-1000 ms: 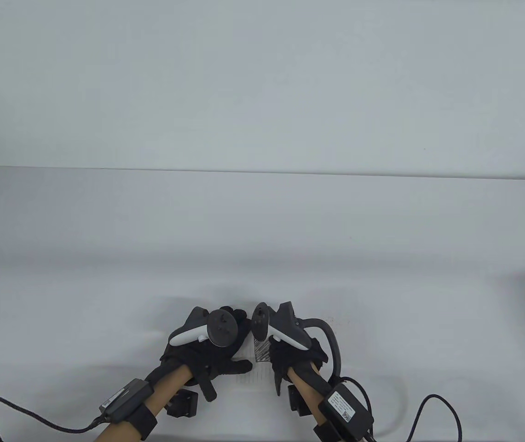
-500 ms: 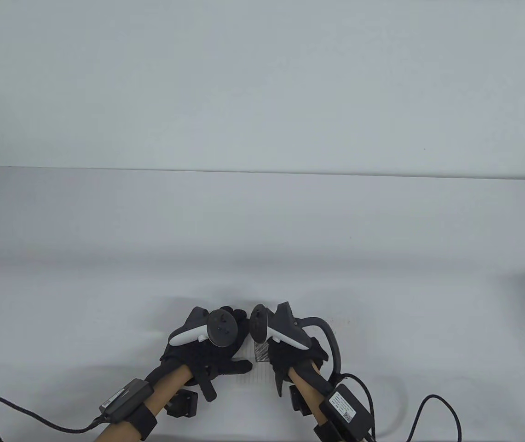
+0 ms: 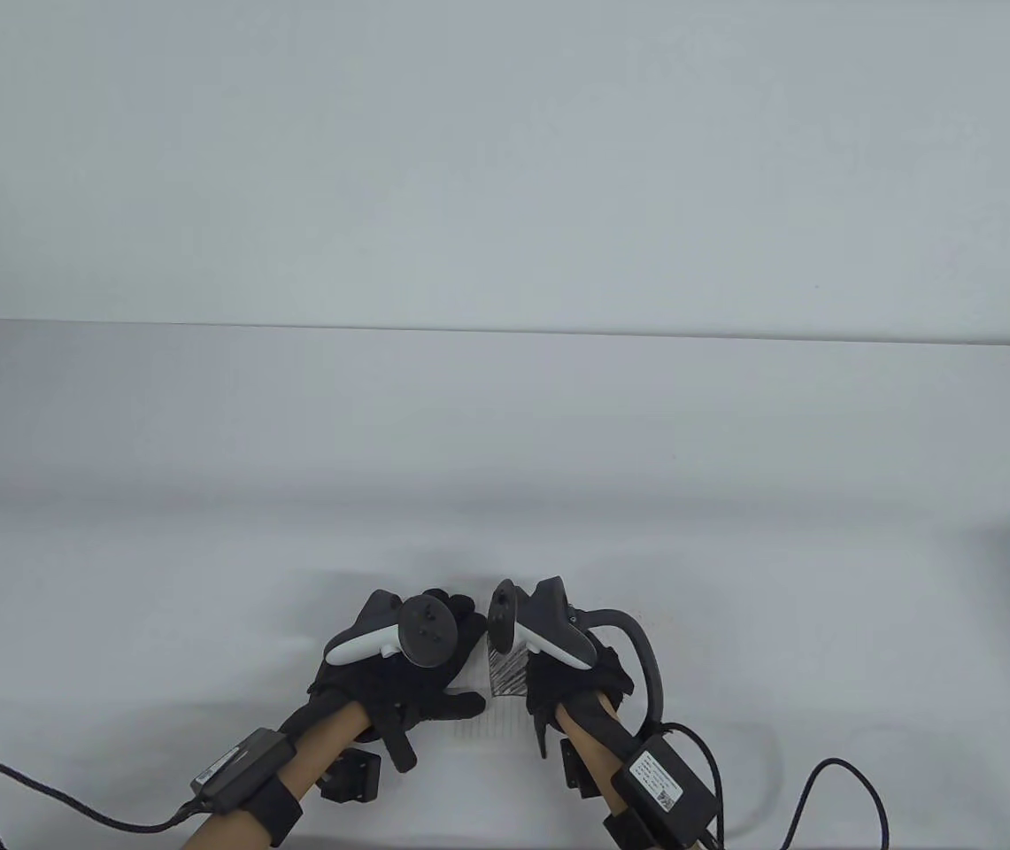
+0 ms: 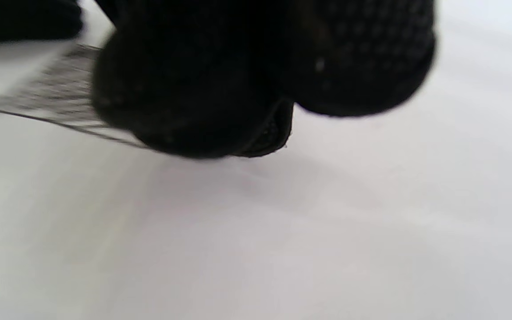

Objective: Apply wax crayon on paper

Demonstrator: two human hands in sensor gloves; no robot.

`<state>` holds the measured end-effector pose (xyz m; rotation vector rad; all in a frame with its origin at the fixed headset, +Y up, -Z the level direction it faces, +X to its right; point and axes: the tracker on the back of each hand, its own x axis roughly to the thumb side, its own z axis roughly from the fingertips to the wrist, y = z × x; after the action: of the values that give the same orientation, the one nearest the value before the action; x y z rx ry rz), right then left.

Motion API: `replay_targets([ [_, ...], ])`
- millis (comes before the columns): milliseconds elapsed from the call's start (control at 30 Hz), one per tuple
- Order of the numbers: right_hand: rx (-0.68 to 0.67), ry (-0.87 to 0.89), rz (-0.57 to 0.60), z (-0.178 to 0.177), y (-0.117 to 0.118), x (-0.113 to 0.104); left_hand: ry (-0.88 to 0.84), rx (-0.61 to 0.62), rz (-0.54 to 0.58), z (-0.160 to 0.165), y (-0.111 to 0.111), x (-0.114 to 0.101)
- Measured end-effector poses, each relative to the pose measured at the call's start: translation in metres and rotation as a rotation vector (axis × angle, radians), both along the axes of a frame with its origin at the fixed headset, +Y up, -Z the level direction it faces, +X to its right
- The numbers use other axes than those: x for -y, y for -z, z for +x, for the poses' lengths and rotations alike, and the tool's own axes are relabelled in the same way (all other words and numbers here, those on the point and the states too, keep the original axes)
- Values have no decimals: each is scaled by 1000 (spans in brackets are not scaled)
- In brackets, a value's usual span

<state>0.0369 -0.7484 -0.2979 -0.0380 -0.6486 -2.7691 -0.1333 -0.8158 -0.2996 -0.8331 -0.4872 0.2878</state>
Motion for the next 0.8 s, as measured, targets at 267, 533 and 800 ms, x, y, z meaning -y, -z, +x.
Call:
replay_targets([
  [267, 13, 180, -97, -4, -5, 1, 1, 0, 2, 0, 0, 0],
  [533, 27, 184, -119, -3, -5, 2, 1, 0, 1, 0, 0, 0],
  [800, 19, 196, -150, -2, -5, 3, 0, 1, 1, 0, 0, 0],
])
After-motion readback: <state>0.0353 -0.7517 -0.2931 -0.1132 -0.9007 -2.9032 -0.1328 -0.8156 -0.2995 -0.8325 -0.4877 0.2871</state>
